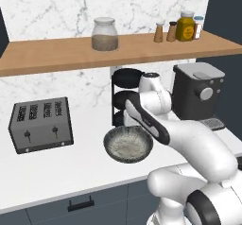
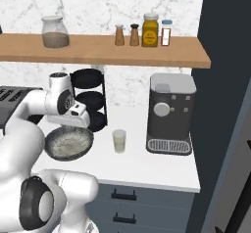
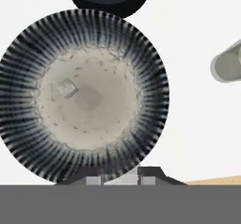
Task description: Grab a lemon wedge from the fridge and one ice cube from the ice bowl, and put them in the glass of lemonade.
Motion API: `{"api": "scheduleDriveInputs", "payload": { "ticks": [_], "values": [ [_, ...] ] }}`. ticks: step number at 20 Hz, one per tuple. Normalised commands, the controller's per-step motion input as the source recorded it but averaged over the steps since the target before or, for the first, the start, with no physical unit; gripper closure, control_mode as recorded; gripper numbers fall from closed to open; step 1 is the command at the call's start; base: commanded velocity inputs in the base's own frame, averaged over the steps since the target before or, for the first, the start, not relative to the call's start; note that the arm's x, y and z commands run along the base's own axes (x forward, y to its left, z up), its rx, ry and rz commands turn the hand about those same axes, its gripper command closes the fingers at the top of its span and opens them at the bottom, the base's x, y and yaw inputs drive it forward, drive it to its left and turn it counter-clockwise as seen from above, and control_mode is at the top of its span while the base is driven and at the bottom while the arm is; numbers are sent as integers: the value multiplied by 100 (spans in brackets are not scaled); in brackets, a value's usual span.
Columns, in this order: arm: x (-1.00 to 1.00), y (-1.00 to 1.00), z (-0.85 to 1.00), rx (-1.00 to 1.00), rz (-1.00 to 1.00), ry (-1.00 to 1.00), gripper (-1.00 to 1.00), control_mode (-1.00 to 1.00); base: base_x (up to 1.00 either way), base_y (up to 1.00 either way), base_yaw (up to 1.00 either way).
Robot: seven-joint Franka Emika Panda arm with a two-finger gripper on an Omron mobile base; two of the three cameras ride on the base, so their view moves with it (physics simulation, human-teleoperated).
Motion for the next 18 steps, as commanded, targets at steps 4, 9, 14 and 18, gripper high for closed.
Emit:
{"api": "scheduleDriveInputs", "payload": {
  "ticks": [4,9,14,18],
  "values": [
    [0,-53,39,-7,-7,-1,100,-100,0,0,0],
    [0,-52,27,-13,-2,0,100,-100,0,0,0],
    [0,-54,6,-14,0,0,100,-100,0,0,0],
    [0,-62,0,-11,0,0,100,-100,0,0,0]
  ]
}}
